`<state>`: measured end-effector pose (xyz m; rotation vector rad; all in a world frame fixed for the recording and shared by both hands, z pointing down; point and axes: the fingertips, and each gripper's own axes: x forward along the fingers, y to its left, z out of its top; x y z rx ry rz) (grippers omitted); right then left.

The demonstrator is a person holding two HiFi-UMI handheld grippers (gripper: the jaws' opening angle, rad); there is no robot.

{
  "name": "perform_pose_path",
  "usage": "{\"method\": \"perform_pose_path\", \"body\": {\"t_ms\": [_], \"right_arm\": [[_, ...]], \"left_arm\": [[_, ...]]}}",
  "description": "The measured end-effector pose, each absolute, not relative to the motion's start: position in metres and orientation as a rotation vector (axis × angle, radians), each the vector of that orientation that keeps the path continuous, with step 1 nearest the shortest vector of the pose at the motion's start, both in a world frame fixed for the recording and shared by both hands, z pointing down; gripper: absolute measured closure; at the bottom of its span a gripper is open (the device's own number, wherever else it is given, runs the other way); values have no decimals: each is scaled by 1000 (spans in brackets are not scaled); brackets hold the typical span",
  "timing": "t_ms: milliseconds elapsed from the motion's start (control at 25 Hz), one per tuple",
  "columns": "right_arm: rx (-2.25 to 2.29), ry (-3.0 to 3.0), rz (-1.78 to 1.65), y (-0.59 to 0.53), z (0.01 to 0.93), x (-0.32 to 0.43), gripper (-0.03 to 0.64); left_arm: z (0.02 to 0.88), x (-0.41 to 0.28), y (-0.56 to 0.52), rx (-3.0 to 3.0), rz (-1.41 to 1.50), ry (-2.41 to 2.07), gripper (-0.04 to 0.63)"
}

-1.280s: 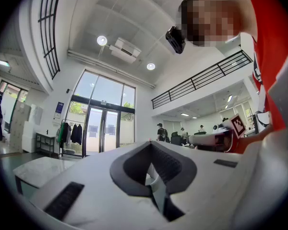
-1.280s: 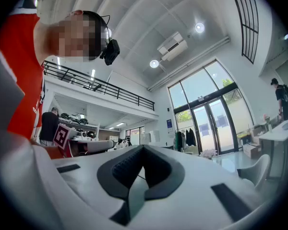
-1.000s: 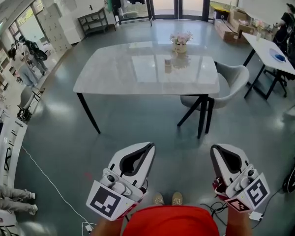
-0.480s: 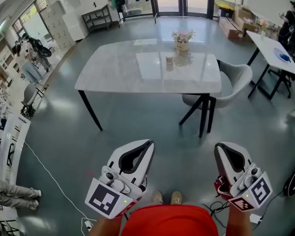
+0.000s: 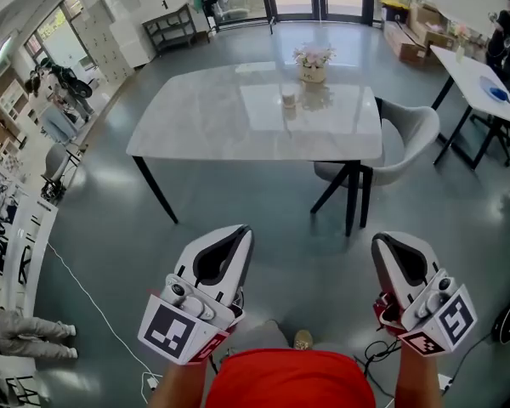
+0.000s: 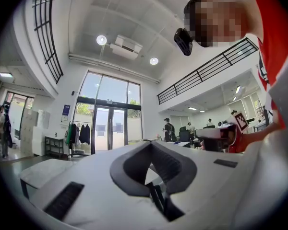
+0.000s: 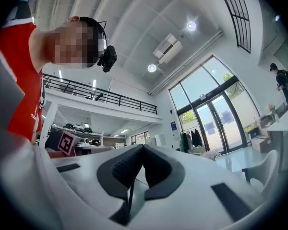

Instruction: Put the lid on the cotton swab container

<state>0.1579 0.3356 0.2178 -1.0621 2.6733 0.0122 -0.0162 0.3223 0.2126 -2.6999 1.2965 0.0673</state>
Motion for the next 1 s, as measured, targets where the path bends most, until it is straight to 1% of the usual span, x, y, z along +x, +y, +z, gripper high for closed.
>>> {"method": "perform_pose_path", "body": {"t_ms": [400,560,720,920,1000], "right_arm": [[-1073,2701,-6,264,233,150,618],[-1106,2699,-18,216,236,141,618],[-1135,2682,-43,159,234,126,617],[-1176,2665,-58,92,234,104,618],[-1195,2669,-61,69,237,96,618]], "left_arm": [[232,-29,245,-2700,54,1319,588],[239,-43,193,-2703,39,1304,588],[253,-60,137,-2753,-60,1261,588],[255,-81,66,-2768,-41,1220,588],[262,-88,41,-2795,-79,1214,588]]}}
